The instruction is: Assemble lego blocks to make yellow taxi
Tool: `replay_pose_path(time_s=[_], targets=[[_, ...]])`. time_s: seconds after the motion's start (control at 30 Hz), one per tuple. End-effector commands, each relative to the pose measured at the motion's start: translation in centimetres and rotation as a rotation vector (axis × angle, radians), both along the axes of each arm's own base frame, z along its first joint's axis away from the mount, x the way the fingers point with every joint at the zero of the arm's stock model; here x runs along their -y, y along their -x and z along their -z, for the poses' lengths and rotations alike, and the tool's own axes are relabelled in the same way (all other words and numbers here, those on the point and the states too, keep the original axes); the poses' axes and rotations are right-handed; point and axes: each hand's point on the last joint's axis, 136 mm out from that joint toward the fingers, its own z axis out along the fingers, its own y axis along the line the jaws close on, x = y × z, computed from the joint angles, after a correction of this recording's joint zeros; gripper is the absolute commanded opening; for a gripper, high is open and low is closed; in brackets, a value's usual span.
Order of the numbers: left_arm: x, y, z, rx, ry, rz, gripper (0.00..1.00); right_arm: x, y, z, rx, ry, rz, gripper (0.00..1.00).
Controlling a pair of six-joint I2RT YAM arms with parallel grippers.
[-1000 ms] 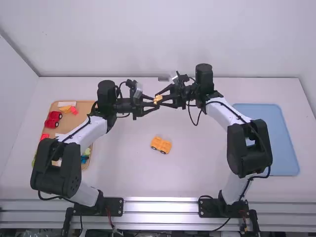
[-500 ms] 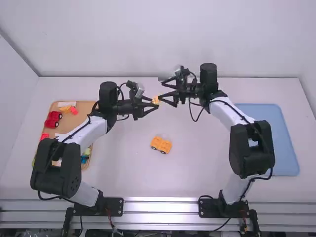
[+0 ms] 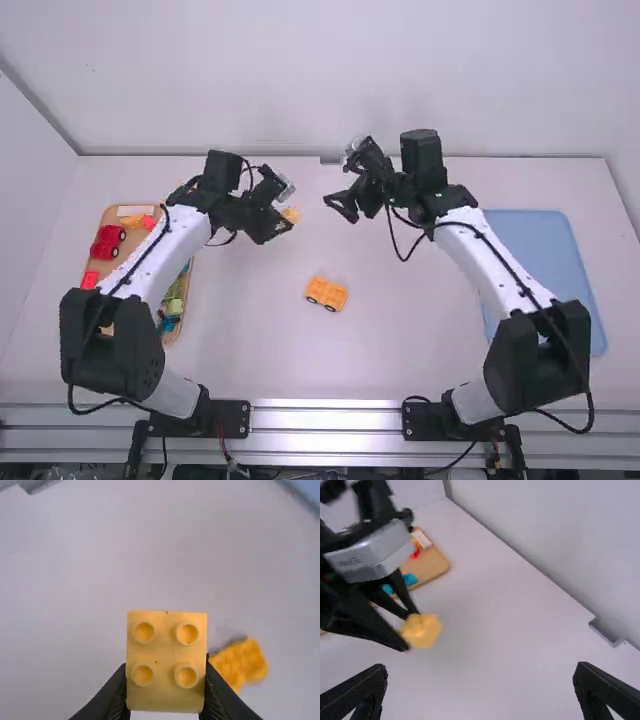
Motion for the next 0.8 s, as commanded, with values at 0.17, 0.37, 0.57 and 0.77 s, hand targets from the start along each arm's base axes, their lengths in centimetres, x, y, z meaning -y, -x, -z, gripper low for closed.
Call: replay_pose_path(time_s=[0.17, 0.37, 0.57, 0.77], targets=[[-1.7, 3.0, 5.2, 0.068, -0.292, 0.403, 0.02, 1.9, -1.2, -0.9, 0.030, 0.004, 0.041, 0.99], [-2.5, 5.4, 10.5, 0.005, -0.347, 0.581, 0.06, 2.4, -0.8, -1.0, 0.004, -0.029, 0.016, 0.99], [-2.0, 7.3, 13.9, -0.010, -0.352, 0.665, 0.15, 2.4, -0.9, -1.0, 0.012, -0.025, 0.018, 0.99], [-1.2, 7.0, 16.0, 0.047, -0.356, 0.626, 0.16, 2.3, -0.9, -1.0, 0.013, -0.024, 0.015, 0.99]])
